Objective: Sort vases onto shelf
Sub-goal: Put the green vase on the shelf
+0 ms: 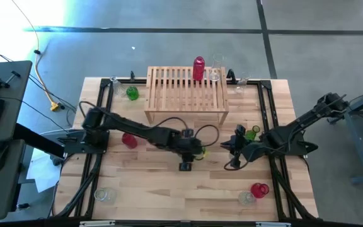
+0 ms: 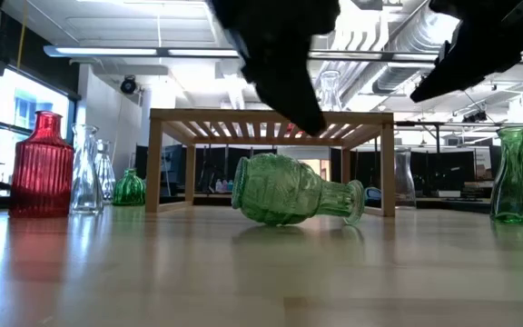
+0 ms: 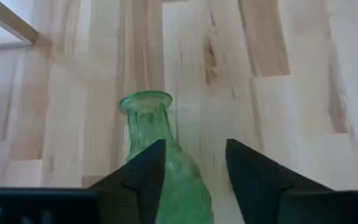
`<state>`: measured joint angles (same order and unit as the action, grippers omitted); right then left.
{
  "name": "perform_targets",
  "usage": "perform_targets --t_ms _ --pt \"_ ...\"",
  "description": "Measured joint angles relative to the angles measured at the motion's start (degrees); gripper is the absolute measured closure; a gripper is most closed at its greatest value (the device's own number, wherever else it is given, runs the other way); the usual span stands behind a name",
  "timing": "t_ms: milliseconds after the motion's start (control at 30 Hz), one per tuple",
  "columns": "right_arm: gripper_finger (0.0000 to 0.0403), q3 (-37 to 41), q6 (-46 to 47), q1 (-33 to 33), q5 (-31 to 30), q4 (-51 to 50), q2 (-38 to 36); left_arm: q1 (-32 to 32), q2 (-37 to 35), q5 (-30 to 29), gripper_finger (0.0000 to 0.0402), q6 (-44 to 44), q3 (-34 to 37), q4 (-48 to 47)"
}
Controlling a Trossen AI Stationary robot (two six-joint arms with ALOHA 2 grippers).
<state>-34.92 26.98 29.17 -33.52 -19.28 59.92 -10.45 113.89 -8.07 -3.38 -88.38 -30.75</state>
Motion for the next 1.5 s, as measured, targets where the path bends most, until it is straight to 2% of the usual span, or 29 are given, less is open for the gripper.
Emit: perform_targets --t_ms 167,367,633,900,1300,1500 --pt "0.0372 0.0 -0.3 1.1 -0.6 0.4 -0.3 1.8 4.8 2.9 0.0200 0.1 -6.9 -4.2" --pt "0.0362 0.0 -0.4 1.4 -0.6 0.2 -0.3 3.4 7.9 2.6 0.0176 1.4 -8.7 -4.9" --pt "0.0361 0.0 -0.4 1.4 -0.6 0.2 -0.3 4.2 10.6 -2.3 0.0174 5.1 -8.8 -3.7" --pt "0.0361 0.0 -0.4 1.4 -0.6 0.2 -0.3 3.6 11.2 -3.1 0.0174 5.6 -8.7 -4.4" --pt "0.0361 0.0 -0.3 1.4 -0.6 0.3 -0.3 0.7 10.6 -12.1 0.0174 6.6 -9.7 -7.0" --pt "0.0361 0.0 -0.2 1.4 -0.6 0.3 -0.3 1.8 10.6 -12.7 0.0174 6.2 -9.7 -6.6"
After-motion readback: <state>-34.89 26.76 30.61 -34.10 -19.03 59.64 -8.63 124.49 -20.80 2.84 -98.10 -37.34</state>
